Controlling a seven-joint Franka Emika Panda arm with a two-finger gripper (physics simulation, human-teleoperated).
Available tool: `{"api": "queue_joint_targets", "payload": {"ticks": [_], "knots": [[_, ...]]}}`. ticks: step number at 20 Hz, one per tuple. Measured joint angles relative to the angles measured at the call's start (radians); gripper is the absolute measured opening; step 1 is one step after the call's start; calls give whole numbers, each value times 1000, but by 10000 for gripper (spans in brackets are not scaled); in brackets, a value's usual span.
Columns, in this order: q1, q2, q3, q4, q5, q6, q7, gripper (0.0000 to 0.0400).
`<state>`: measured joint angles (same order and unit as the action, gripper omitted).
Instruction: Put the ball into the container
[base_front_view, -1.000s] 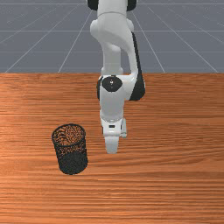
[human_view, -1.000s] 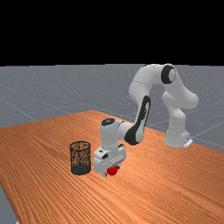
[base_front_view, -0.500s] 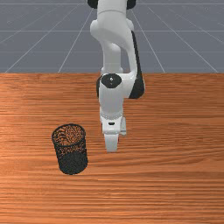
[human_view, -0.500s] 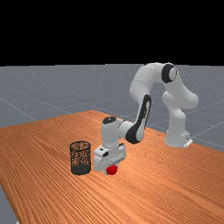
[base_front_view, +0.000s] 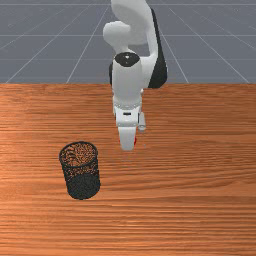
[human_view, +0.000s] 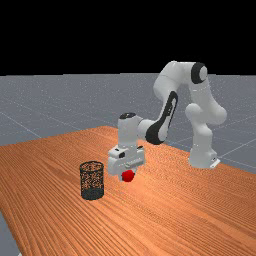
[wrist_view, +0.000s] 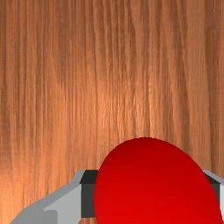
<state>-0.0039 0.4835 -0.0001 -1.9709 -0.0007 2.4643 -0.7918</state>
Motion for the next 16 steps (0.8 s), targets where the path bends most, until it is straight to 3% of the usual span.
{"api": "queue_joint_targets", "payload": {"ticks": [4,5,7,11,12,16], "knots": [[0,-39,0,-7,0,-25,0,279],[17,-38,-16,18,-33,-78,30,279],[-2,-62,-3,-9,-4,-44,-3,279],[-3,-118,-4,-12,-3,-84,-3,279],[-9,-109,-1,21,-4,-138,-34,279],[-47,-104,-9,27,1,-140,-114,279]]}}
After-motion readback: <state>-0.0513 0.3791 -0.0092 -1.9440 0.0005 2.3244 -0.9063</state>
